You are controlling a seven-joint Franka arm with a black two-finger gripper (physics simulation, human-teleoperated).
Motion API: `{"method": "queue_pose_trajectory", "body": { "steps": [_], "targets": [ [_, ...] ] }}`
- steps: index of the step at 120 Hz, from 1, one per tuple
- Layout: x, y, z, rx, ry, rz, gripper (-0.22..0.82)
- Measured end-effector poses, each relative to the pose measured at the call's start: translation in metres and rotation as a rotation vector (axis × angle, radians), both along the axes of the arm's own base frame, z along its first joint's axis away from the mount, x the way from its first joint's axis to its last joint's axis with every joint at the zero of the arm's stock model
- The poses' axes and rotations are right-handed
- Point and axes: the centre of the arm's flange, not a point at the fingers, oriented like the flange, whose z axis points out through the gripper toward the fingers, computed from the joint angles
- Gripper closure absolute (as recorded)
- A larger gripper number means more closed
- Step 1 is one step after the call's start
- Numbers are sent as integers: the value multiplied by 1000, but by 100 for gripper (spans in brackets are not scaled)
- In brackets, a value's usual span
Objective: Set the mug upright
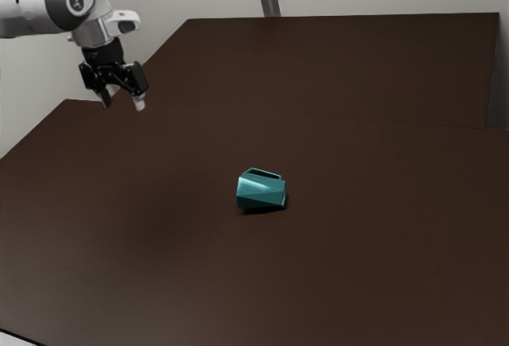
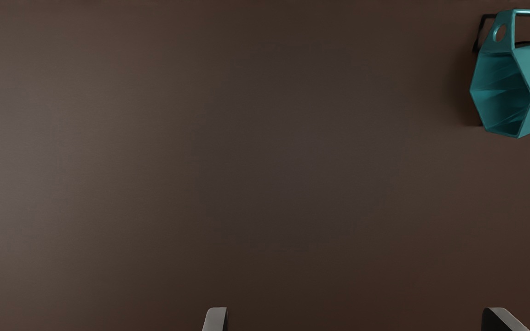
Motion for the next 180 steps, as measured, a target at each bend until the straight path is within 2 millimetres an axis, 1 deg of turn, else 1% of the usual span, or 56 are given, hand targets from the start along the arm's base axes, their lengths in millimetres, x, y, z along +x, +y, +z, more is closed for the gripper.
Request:
{"method": "queue_pose_trajectory", "body": {
  "steps": [11,20,24,32,41,46,53,61,78,89,106,121,133,148,157,161,180],
  "targets": [
    [-5,6,-12,-20,-37,1,0],
    [-19,12,-25,-38,-77,8,0],
    [-26,15,-35,-48,-93,13,0],
    [-36,24,-62,-70,-123,27,0],
    [-59,42,-87,-123,-186,56,0],
    [-68,50,-99,-168,-225,74,0],
    [-80,55,-115,-232,-275,87,0],
    [-88,65,-128,-291,-337,99,0],
    [-87,89,-155,-358,-435,107,0],
    [-85,95,-165,-377,-490,76,0],
    [-83,99,-176,-382,-545,-6,0],
    [-94,97,-199,-407,-564,-53,0],
    [-101,95,-208,-412,-582,-102,0],
    [-103,98,-216,-399,-603,-155,0],
    [-102,101,-233,-403,-607,-147,0],
    [-101,101,-238,-407,-617,-144,0],
    [-99,96,-243,-420,-675,-165,0]
  ]
}}
